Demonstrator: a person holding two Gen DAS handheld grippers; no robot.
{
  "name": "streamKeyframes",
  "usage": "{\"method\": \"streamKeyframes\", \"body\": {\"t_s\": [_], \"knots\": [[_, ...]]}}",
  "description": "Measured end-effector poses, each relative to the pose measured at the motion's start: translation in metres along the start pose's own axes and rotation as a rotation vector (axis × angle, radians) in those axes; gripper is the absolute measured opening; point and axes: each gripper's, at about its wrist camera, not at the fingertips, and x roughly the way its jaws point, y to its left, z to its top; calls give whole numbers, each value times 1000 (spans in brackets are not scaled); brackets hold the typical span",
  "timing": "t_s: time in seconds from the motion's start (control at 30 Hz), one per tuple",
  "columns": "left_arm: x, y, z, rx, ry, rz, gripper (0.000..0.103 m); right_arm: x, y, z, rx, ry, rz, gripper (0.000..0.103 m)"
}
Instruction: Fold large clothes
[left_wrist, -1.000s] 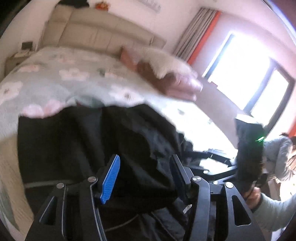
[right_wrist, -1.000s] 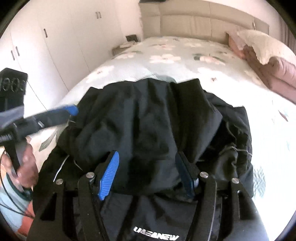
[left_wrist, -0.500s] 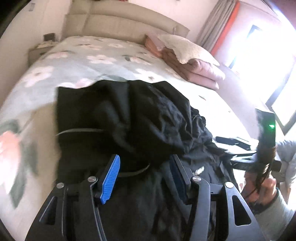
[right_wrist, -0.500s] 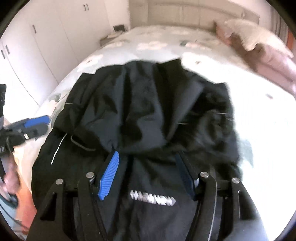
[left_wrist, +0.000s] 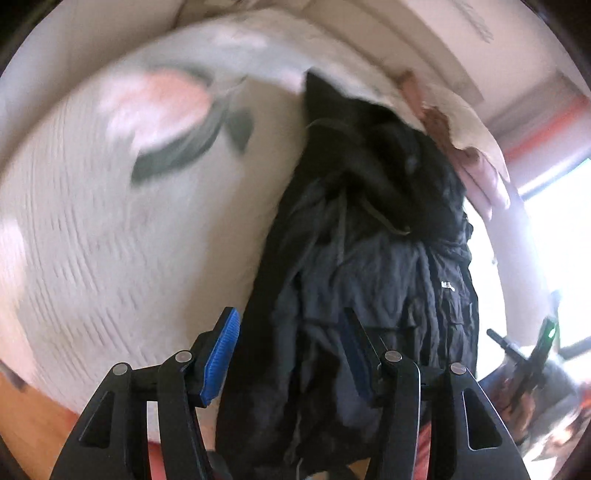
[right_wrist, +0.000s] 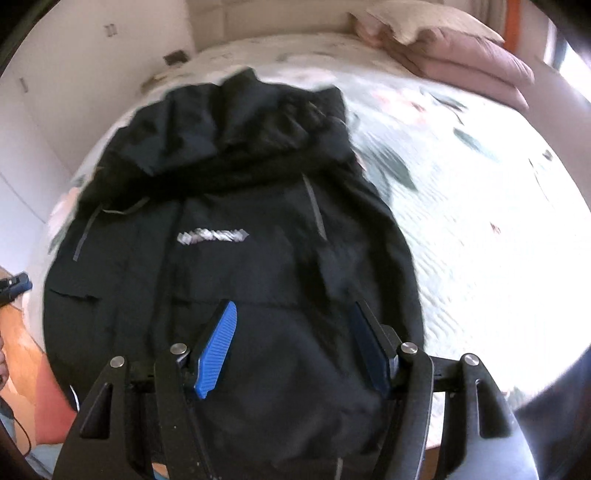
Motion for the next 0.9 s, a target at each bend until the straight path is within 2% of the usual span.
{"method": "streamKeyframes", "body": {"t_s": [0.03, 0.1, 0.23, 0.3, 0.33, 0.4, 0.5, 0.6, 0.67, 0.7, 0.77, 0.8, 0.9], "knots": [[6, 8, -4, -30, 8, -14, 57, 1, -5, -3, 10, 5, -11, 68], [20, 9, -11, -25, 24, -19, 57, 1, -15, -7, 23, 7, -41, 68], [42, -1, -21, 34, 21, 81, 57, -2, -33, -11, 45, -1, -85, 68], [45, -8, -24, 64, 17, 89, 57, 2, -49, -16, 74, 14, -94, 68], [46, -11, -25, 77, 25, 86, 55, 4, -57, -19, 90, 23, -91, 68], [47, -15, -27, 93, 52, 55, 25, 10, -70, -26, 115, 47, -73, 68], [40, -24, -33, 158, 51, 65, 25, 22, -88, -38, 159, 92, -33, 68], [40, -31, -32, 172, 64, 64, 25, 33, -101, -51, 210, 120, 22, 68], [46, -32, -31, 173, 90, 80, 25, 33, -103, -57, 218, 119, 79, 60], [47, -34, -31, 183, 93, 91, 25, 31, -101, -58, 208, 118, 97, 48], [47, -38, -32, 197, 88, 94, 25, 25, -92, -60, 171, 130, 100, 41], [44, -42, -34, 206, 80, 78, 25, 22, -88, -61, 162, 134, 118, 34], [23, -54, -36, 210, 49, -36, 25, 0, -72, -58, 129, 127, 167, 33]]}}
